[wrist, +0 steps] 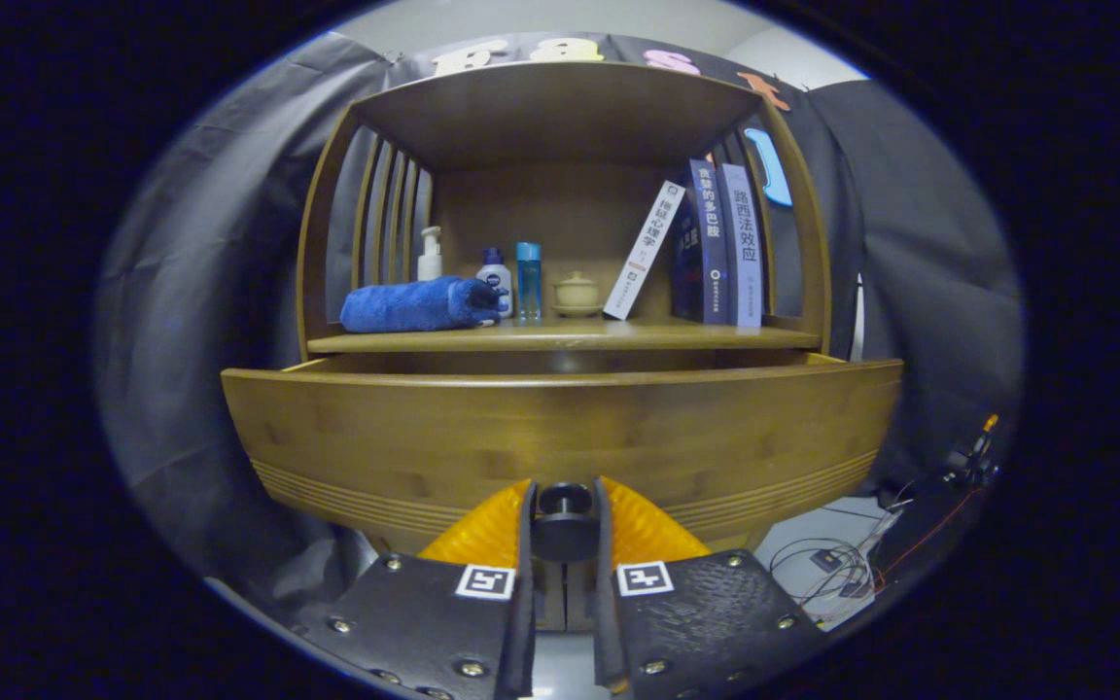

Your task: Pull open the drawer, take out the items inside it, and place them on the countertop above the cabinet.

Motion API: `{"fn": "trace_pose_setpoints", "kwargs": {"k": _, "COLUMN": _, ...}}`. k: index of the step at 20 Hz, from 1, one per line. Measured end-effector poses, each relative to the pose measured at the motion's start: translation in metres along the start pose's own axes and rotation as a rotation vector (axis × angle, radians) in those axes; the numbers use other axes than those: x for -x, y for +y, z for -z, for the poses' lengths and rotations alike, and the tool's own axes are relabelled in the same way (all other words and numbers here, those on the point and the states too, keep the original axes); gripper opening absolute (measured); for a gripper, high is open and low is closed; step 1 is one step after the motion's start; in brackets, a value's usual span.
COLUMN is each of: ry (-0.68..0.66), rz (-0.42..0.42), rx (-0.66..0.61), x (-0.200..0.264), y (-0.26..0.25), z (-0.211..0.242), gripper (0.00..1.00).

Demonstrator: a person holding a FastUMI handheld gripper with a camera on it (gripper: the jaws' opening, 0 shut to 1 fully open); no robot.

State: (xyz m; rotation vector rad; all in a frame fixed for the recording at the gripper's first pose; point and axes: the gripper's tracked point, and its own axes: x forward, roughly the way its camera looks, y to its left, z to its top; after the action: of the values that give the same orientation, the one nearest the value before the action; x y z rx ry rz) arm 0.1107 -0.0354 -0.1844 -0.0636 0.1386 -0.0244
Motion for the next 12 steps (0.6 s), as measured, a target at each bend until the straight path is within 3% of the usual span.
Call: {"fn": "trace_pose_setpoints", "kwargs": {"k": 12, "ry": 0.002, "rz": 0.004, "rx": 0.004, "x": 0.034, "y": 0.0, "z": 0.012, "gripper": 0.24}}
